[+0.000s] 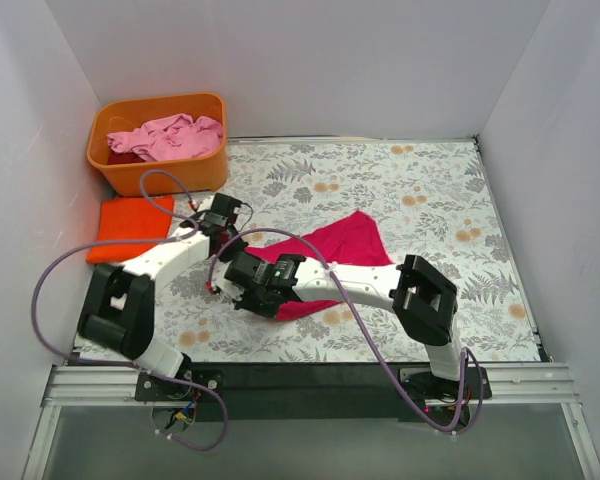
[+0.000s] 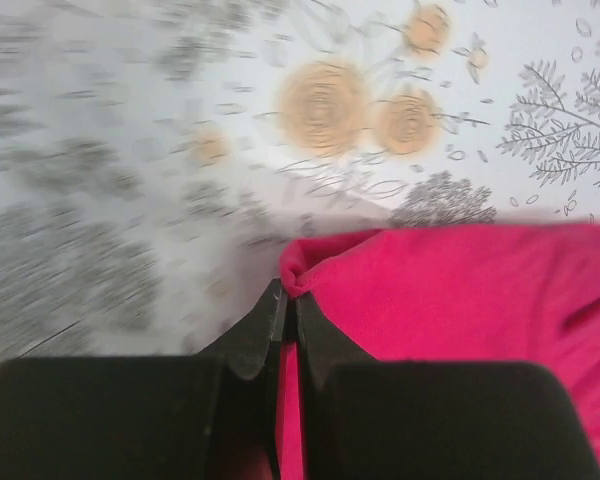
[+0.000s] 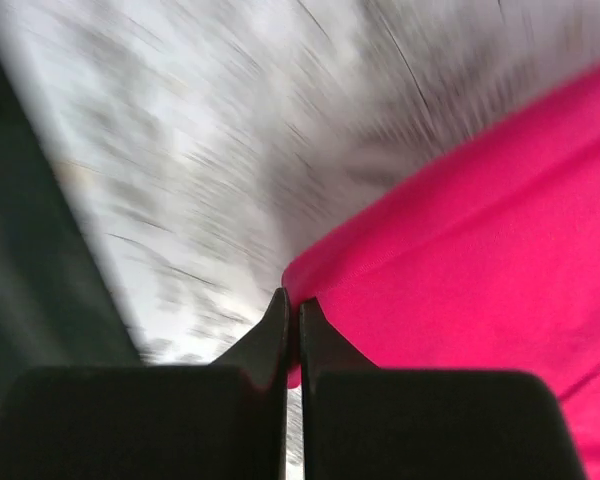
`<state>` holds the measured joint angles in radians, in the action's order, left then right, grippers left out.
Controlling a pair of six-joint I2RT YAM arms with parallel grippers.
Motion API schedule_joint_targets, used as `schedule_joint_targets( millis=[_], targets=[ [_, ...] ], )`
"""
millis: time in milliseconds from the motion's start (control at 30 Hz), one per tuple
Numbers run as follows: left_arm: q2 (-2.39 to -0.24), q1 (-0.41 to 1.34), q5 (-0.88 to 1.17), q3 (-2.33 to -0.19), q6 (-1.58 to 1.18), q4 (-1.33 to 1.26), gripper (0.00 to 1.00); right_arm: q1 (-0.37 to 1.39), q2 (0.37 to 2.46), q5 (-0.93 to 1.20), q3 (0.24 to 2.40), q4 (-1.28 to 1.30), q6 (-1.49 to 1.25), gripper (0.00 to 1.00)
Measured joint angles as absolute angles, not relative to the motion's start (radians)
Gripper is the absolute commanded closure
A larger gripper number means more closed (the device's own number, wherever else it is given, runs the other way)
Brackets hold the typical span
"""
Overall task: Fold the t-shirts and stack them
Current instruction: Fold the tshirt
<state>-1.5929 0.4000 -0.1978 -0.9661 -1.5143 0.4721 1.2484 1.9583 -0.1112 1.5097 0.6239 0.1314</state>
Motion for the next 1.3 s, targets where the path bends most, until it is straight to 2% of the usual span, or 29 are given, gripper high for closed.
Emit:
schedule_joint_targets(
  millis=[200,333,467,900,1300],
  targets=[
    [-1.142,0.317,-0.312,-0.929,-1.475,0.705,1.00,1.323,1.961,0.142,1.752,0.611,0.126,0.99],
    [-1.028,0.310,-0.334,-0.975,-1.432,0.774,1.00,1.329,1.961,0.193,1.787,0.599,0.111,0.99],
    [-1.079,0.310,-0.295,-1.016,-1.401,0.780,1.00,1.317,1.954,0.171,1.763,0.594,0.059,0.99],
    [-1.254,0.445,-0.089,-1.057,-1.395,0.671,1.00,1.287,1.746,0.051,1.421,0.523,-0.154,0.99],
    [-1.422,0.558,-0.043,-1.111,-1.439,0.557,1.00,1.202,1.649,-0.005,1.240,0.502,-0.347,0.99]
  ],
)
